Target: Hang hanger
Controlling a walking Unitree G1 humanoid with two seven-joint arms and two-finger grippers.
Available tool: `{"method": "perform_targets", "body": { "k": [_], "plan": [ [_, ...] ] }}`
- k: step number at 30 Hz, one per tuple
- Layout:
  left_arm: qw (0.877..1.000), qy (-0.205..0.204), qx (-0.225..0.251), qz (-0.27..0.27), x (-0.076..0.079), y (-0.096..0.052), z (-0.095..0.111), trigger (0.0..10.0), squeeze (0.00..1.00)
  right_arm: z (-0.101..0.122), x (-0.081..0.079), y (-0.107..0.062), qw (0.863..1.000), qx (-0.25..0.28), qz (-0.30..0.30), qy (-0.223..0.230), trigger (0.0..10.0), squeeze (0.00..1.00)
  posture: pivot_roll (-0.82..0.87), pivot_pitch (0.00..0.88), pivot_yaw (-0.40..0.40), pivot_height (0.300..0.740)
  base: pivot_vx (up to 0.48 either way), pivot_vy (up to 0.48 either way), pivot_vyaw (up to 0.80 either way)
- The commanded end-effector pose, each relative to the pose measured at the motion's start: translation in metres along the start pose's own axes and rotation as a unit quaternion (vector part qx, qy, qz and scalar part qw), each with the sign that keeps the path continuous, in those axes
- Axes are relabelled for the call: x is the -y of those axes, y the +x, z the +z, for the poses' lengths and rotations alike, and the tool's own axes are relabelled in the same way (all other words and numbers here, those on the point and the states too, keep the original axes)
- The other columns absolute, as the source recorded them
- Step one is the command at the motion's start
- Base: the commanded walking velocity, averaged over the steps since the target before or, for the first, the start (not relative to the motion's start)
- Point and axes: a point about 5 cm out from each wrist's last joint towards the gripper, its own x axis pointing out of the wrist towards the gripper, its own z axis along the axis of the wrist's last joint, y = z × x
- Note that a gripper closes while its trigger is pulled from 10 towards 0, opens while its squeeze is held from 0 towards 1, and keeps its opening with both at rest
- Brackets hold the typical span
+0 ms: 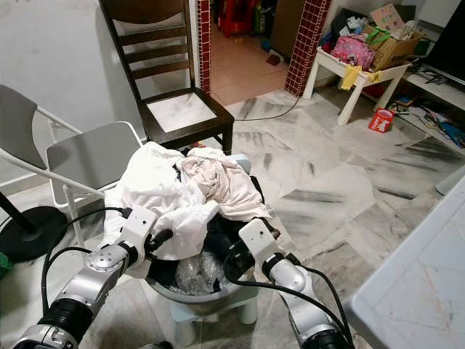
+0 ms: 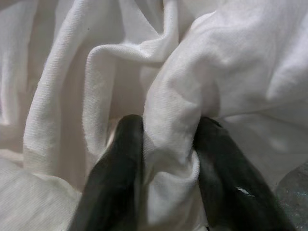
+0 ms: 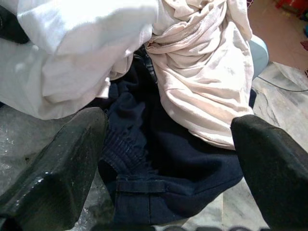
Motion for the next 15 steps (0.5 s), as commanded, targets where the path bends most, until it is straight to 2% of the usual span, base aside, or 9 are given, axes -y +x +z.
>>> {"method": "perform_targets", "body": {
  "k": [1, 15],
  "plan": [
    [1.0, 0.002, -0.004, 0.002, -0.0031, -0.0007, -0.0016, 0.0, 0.0, 0.0001, 0.0012, 0.0009, 1.0, -0.004, -0.004, -0.001, 10.0, 0.0, -0.03, 0.077, -0.02, 0.74, 0.0, 0.0, 0.0],
    [1.0, 0.005, 0.002, -0.002, -0.0028, -0.0004, -0.0001, 0.0, 0.0, 0.001, 0.0023, 0.0025, 1.0, -0.003, -0.006, -0.001, 10.0, 0.0, -0.03, 0.072, -0.019, 0.74, 0.0, 0.0, 0.0]
  ]
}}
